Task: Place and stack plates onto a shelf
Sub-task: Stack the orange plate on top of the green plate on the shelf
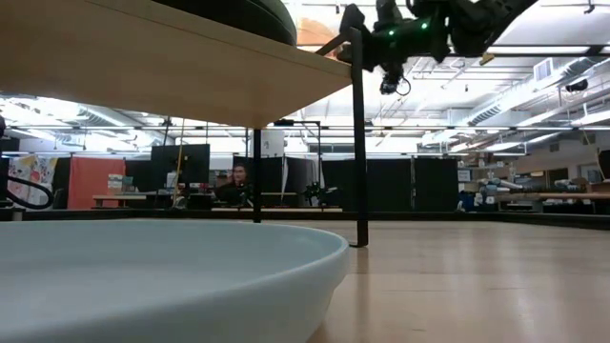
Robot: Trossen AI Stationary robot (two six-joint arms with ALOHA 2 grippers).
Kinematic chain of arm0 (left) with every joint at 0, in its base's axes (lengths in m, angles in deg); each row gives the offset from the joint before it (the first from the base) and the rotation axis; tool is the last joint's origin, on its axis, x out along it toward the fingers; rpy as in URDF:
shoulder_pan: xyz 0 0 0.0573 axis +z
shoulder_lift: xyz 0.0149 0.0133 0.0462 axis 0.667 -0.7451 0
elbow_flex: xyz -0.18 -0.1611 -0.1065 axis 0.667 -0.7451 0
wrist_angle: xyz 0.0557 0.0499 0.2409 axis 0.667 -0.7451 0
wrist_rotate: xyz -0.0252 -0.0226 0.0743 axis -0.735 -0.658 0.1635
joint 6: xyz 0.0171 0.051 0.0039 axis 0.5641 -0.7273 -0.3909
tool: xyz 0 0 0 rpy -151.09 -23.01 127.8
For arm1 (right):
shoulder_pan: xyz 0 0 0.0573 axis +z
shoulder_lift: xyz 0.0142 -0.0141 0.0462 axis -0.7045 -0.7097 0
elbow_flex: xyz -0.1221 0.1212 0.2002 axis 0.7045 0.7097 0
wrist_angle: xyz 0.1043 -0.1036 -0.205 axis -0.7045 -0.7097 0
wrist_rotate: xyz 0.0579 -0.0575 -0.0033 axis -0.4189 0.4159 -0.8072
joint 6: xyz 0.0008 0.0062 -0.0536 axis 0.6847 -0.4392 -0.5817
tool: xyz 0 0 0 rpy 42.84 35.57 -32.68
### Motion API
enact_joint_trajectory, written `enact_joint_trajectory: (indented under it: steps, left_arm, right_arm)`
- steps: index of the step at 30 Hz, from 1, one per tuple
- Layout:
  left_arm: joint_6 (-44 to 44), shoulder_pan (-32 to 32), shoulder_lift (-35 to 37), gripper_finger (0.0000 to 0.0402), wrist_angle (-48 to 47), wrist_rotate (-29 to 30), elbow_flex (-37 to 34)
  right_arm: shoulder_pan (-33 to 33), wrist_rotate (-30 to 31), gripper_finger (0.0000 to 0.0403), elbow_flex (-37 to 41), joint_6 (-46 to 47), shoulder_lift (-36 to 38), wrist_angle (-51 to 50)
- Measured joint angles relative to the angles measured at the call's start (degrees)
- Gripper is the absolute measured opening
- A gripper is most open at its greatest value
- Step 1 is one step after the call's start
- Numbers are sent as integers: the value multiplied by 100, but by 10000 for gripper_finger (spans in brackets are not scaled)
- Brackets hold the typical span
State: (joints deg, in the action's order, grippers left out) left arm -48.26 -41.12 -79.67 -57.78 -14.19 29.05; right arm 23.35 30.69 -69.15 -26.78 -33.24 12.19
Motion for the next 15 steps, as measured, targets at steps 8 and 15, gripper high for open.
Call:
enact_joint_trajectory:
  steps: [8,15]
  left_arm:
    - [-47,331,-634,199,627,4,-2]
    - [-39,542,-1094,199,1324,-3,-2]
  right_arm:
    - [59,2,9,-4,203,-569,806]
    - [80,6,10,-13,205,-831,1067]
